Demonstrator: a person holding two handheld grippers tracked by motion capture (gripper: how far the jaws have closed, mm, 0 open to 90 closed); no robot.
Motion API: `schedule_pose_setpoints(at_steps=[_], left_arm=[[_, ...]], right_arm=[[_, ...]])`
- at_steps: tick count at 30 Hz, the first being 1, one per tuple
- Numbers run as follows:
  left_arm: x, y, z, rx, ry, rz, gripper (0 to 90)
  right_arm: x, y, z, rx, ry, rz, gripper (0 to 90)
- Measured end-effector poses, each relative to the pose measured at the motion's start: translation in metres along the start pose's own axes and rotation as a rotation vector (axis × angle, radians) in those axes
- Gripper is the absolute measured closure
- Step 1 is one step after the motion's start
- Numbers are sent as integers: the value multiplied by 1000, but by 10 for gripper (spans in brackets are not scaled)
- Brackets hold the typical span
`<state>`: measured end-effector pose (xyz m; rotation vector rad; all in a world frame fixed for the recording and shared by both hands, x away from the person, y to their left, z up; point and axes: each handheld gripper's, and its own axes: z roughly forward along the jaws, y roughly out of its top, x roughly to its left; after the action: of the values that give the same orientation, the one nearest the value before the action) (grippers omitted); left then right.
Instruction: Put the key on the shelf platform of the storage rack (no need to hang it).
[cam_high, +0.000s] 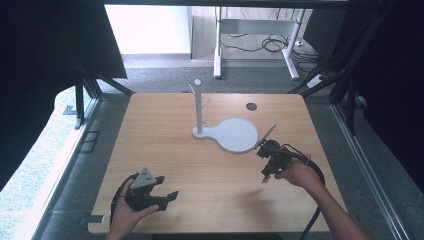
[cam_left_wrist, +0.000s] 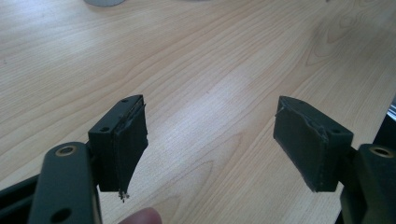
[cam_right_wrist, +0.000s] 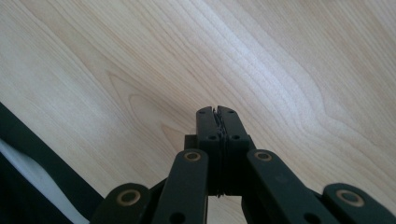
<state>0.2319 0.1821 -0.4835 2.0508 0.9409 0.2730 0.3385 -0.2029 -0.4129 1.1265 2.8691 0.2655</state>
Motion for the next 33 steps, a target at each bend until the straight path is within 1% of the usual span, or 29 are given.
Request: schedule_pose_setpoints(at_steps=[6, 15, 19, 30, 33], left_arm=[[1, 0, 0, 2, 1, -2, 261], [1, 0, 0, 1, 0, -1, 261], [1, 0, 0, 1, 0, 0, 261], [-1, 0, 1, 1, -2, 1, 261], [-1, 0, 2, 5, -2, 2, 261]], right_arm=[[-2, 10, -1, -4, -4, -10, 895], [-8, 26, -1, -13, -2, -6, 895], [-15, 33, 0, -13, -1, 1, 895], [-31, 45, 1, -26, 8, 26, 895], [-37, 49, 1, -34, -2, 36, 895]])
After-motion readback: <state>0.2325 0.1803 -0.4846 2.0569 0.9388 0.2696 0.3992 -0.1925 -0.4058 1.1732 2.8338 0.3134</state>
